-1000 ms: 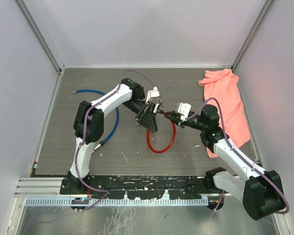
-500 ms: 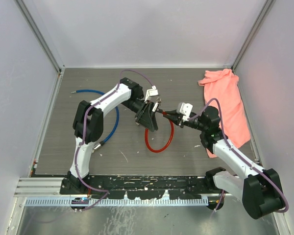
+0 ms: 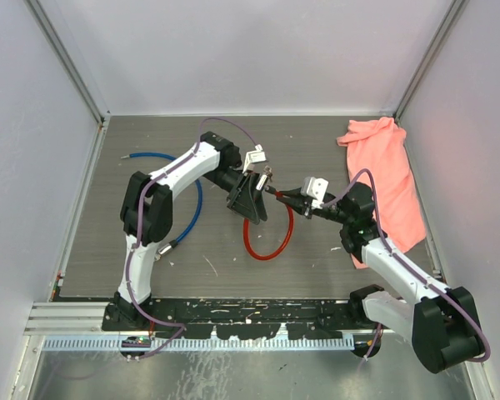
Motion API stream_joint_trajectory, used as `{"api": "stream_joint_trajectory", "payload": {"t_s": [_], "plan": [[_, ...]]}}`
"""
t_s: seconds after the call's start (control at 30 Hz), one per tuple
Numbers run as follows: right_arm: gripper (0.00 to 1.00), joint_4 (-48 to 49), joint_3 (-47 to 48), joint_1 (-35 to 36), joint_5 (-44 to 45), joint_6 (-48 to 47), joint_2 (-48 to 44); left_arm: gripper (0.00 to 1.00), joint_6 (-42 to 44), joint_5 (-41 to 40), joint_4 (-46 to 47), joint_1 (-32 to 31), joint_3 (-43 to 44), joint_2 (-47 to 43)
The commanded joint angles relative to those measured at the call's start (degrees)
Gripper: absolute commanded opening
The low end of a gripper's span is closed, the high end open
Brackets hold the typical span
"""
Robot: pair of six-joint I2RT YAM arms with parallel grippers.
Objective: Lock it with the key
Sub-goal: Lock the lock.
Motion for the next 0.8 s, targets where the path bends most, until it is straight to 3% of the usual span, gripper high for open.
{"api": "stream_joint_trajectory", "payload": {"t_s": [0.0, 0.3, 0.47, 0.6, 0.77], "plan": [[0.01, 5.3, -0.2, 0.3, -2.7, -0.1, -0.5, 0.75, 1.0, 5.0, -10.0, 0.6, 0.6, -2.9], [0.01, 5.7, 1.9, 1.1, -2.5, -2.5, 0.2, 0.58, -0.4, 6.0, -10.0, -0.6, -0.8, -0.5], [0.01, 5.4, 2.4, 3.0, -1.5, -6.3, 0.7, 0.35, -3.4, 4.9, -10.0, -2.1, 0.5, 1.8], [0.01, 11.9, 1.3, 3.3, 0.6, -3.5, 2.9, 0.19, -7.3, 2.9, -10.0, -2.8, 1.9, 3.7], [0.01, 21.8, -2.6, 3.3, 2.2, -1.1, 5.5, 0.15, -9.8, 2.3, -10.0, -2.8, 3.2, 5.0]]}}
